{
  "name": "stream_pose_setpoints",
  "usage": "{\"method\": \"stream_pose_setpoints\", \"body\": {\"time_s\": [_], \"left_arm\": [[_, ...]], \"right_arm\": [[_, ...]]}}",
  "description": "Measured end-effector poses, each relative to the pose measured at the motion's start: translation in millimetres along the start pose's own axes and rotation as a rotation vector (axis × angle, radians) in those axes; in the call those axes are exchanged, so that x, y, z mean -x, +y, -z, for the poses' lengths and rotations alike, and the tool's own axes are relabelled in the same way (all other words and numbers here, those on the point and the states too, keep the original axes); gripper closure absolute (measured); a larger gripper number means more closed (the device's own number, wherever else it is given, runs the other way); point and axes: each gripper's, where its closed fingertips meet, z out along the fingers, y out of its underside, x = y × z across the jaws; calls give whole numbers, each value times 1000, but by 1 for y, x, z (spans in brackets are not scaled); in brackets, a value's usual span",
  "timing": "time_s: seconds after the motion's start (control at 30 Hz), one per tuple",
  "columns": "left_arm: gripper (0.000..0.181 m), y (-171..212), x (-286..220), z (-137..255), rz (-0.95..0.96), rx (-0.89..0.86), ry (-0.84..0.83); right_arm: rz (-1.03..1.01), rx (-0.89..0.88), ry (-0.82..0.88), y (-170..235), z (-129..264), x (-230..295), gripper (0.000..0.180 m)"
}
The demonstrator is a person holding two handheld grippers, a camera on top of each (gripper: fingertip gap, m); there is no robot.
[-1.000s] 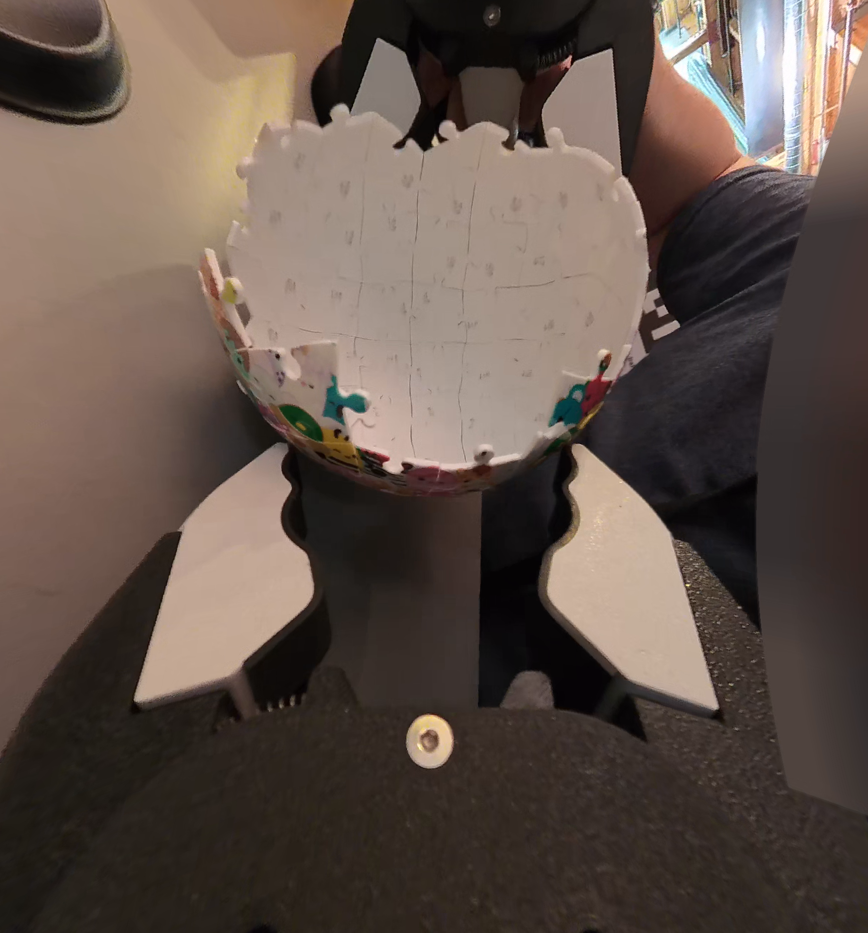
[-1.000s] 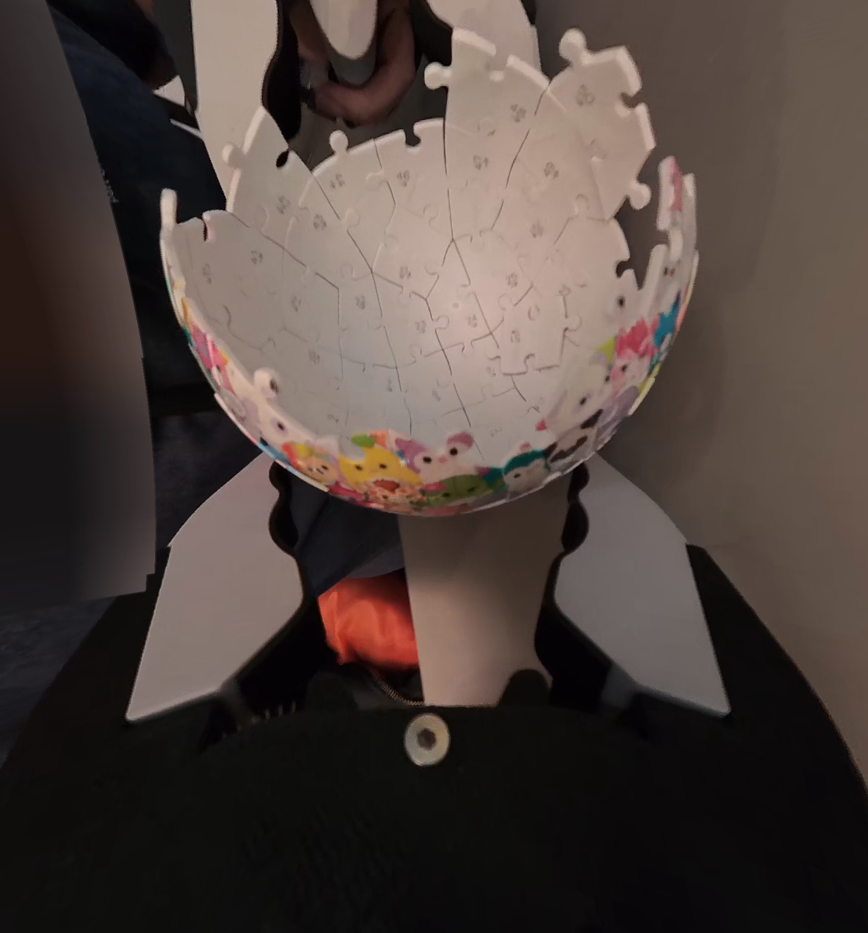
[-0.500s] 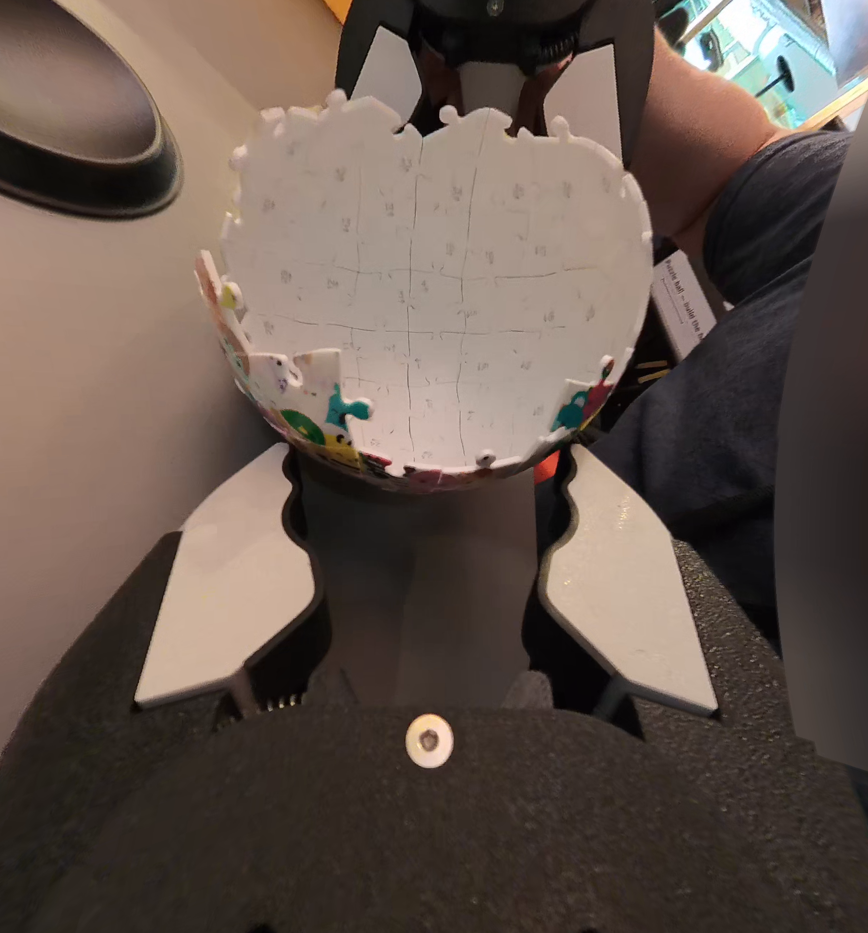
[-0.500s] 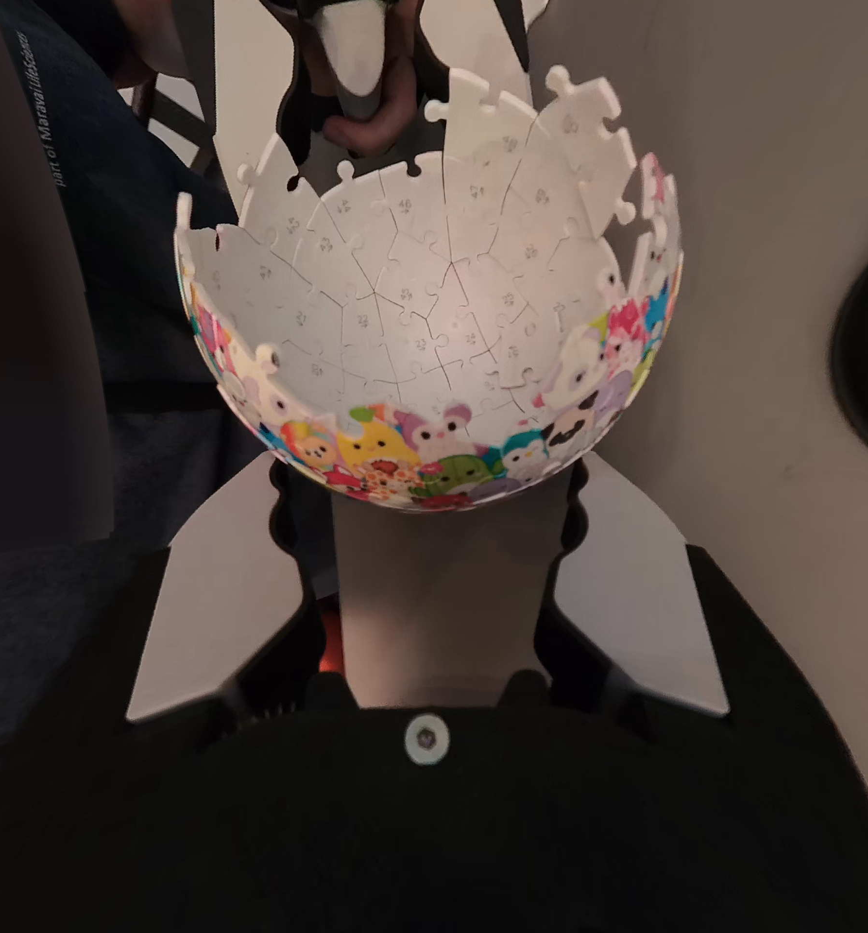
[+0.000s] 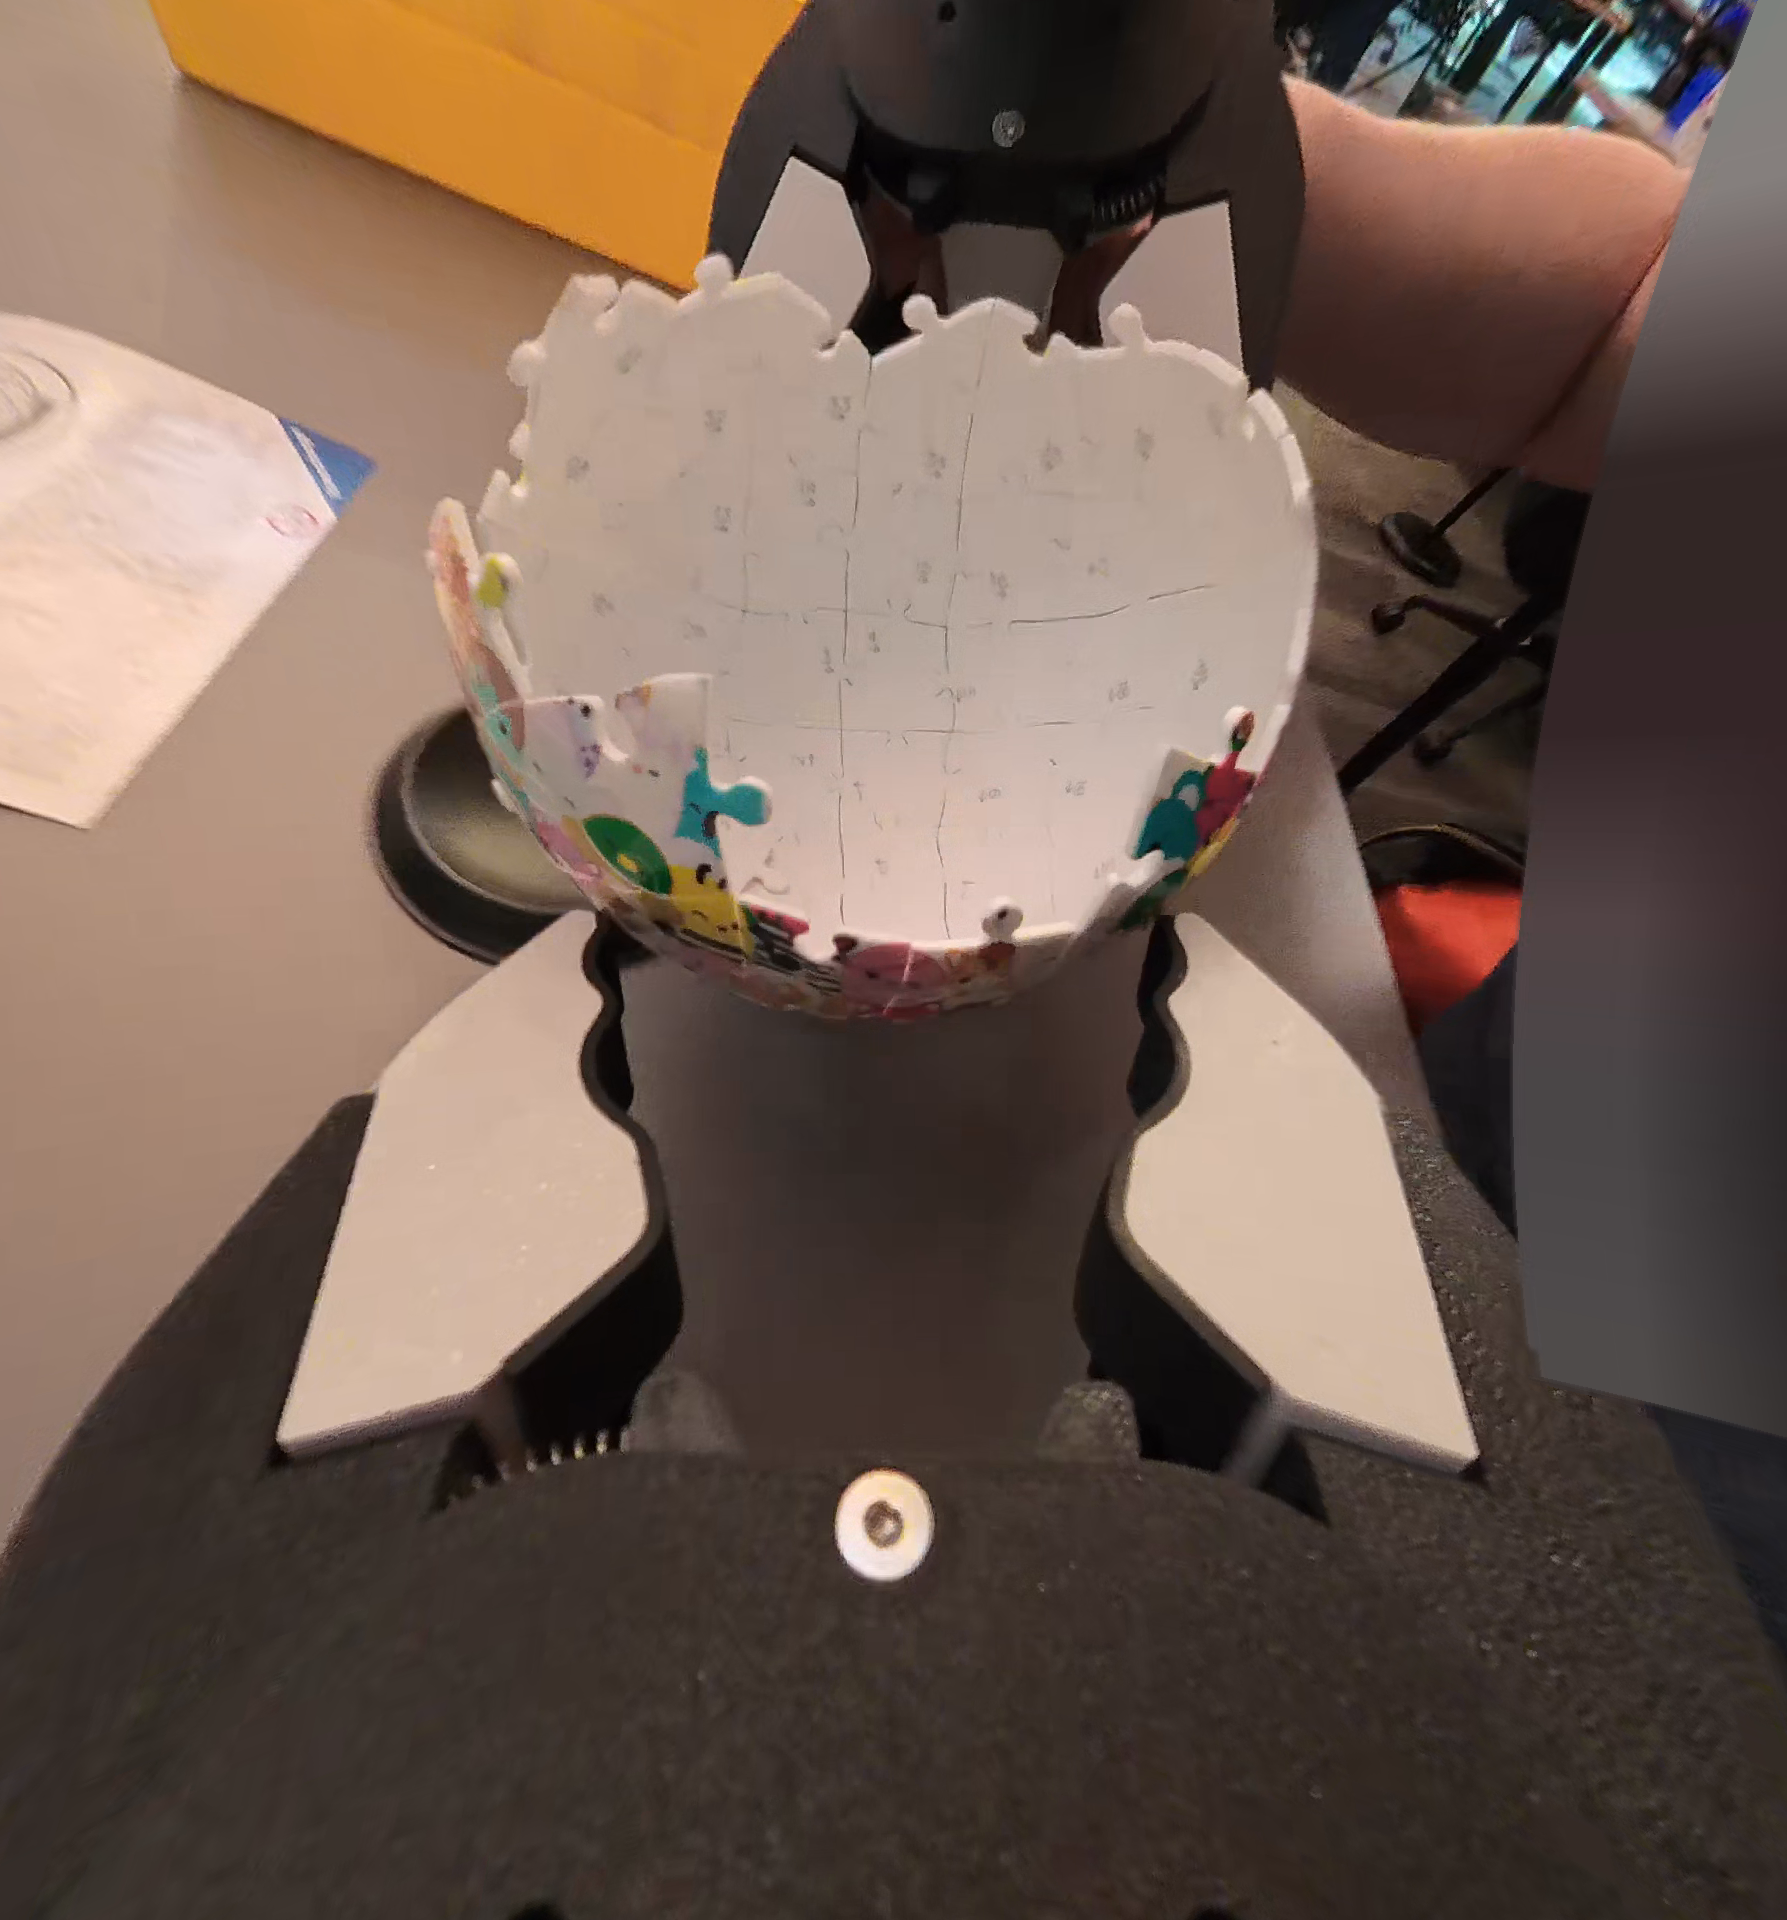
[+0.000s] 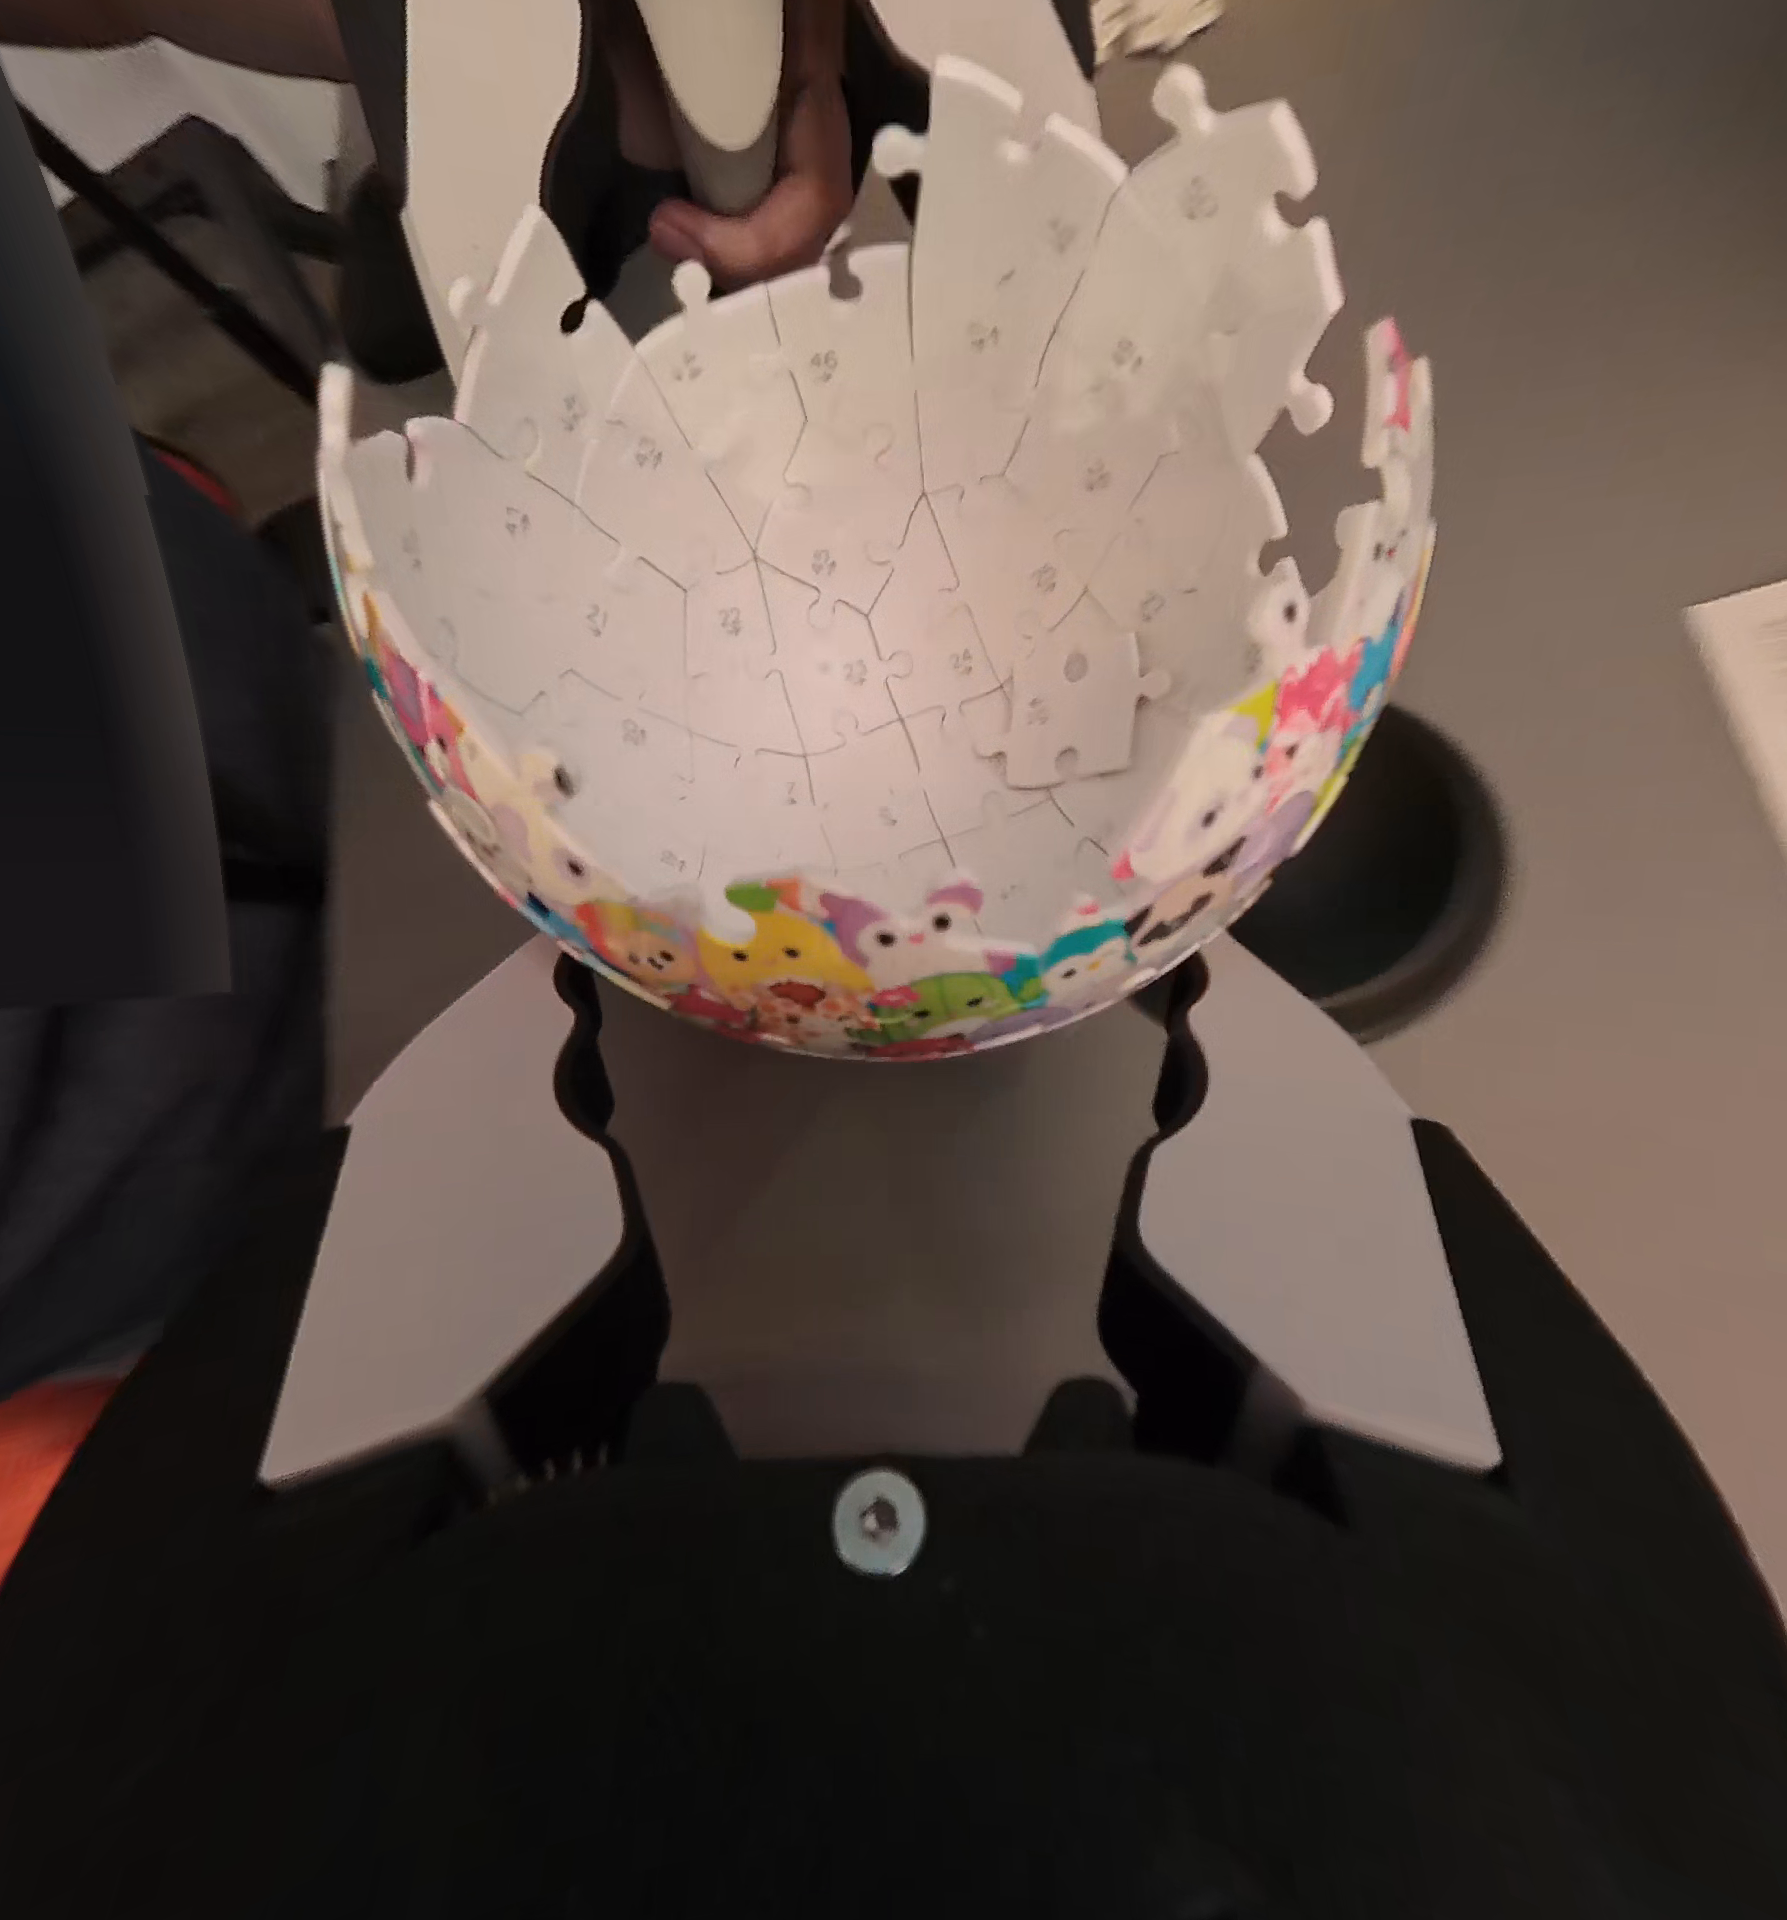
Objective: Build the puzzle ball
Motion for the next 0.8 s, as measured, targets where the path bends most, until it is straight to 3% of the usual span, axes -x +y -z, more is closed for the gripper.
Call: {"method": "stream_pose_setpoints", "body": {"time_s": [0.43, 0.8], "left_arm": [[86, -21, 56, -16, -211, 47, -68], [85, -18, 70, -21, -234, 86, -79]], "right_arm": [[145, -130, 177, -8, 18, -58, 74], [165, -215, 197, -8, 16, -72, 74]]}}
